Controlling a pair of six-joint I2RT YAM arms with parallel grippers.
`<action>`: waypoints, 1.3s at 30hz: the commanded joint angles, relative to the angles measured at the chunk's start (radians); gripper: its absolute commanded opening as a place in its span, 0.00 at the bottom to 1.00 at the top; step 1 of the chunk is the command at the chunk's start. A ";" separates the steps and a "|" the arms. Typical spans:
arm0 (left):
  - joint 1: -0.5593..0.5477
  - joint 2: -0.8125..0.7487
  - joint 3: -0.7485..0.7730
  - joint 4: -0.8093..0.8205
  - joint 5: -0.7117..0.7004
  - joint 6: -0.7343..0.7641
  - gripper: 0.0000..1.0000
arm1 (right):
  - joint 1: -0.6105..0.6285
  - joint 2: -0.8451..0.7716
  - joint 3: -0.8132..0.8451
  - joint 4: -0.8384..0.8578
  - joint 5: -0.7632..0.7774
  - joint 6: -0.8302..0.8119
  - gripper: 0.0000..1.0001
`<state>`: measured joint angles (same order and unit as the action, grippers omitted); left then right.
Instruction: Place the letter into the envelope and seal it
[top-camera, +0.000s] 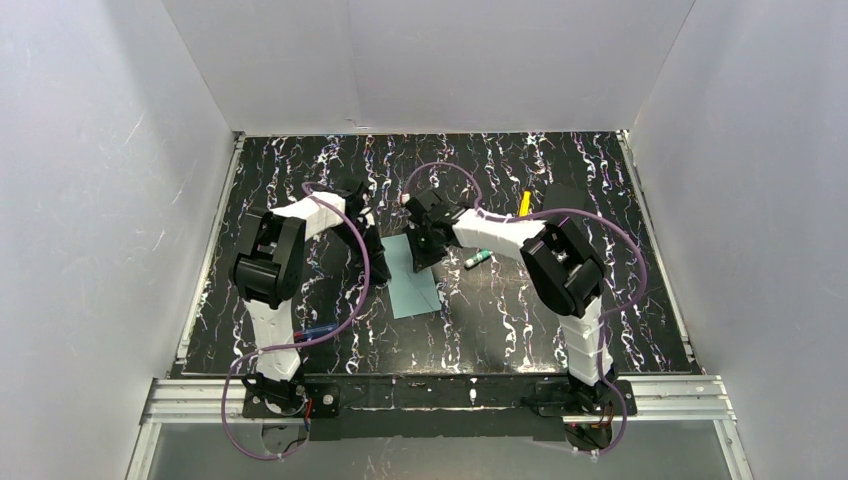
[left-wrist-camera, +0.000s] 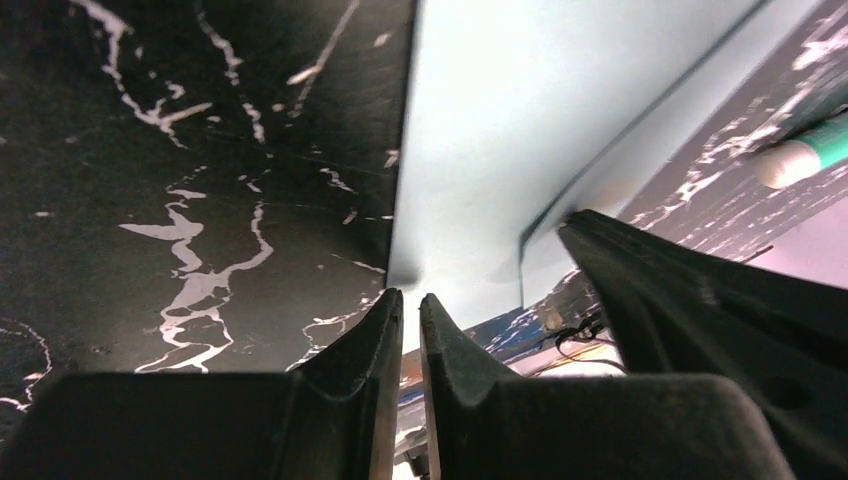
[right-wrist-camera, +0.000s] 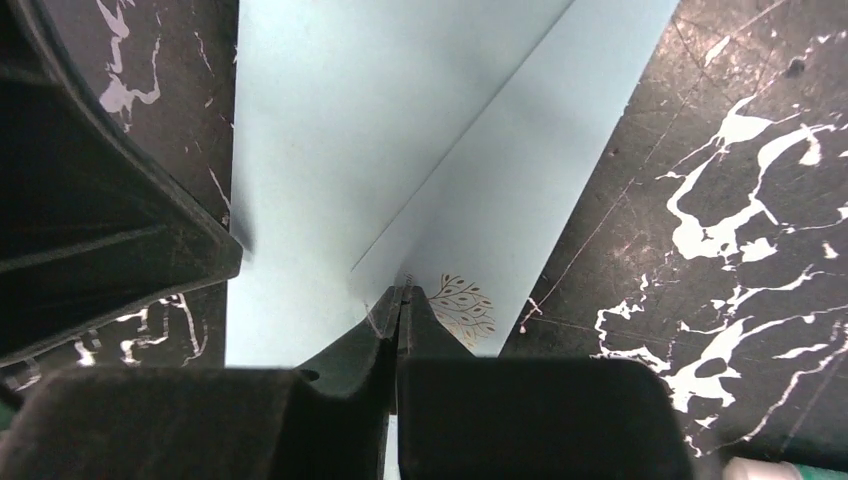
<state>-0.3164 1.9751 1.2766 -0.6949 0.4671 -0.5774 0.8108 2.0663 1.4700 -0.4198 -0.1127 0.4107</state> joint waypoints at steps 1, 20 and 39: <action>0.004 -0.045 0.084 -0.033 0.015 0.013 0.10 | 0.078 0.037 -0.078 -0.066 0.235 -0.104 0.12; 0.034 0.102 0.036 0.225 0.154 -0.082 0.00 | 0.166 0.006 -0.299 0.149 0.360 -0.218 0.14; 0.033 0.168 -0.005 0.137 -0.005 -0.042 0.00 | 0.201 0.148 -0.145 0.132 0.377 -0.131 0.18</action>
<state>-0.2783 2.0861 1.3155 -0.4694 0.6533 -0.6914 1.0103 2.0361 1.3487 -0.1905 0.3317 0.2348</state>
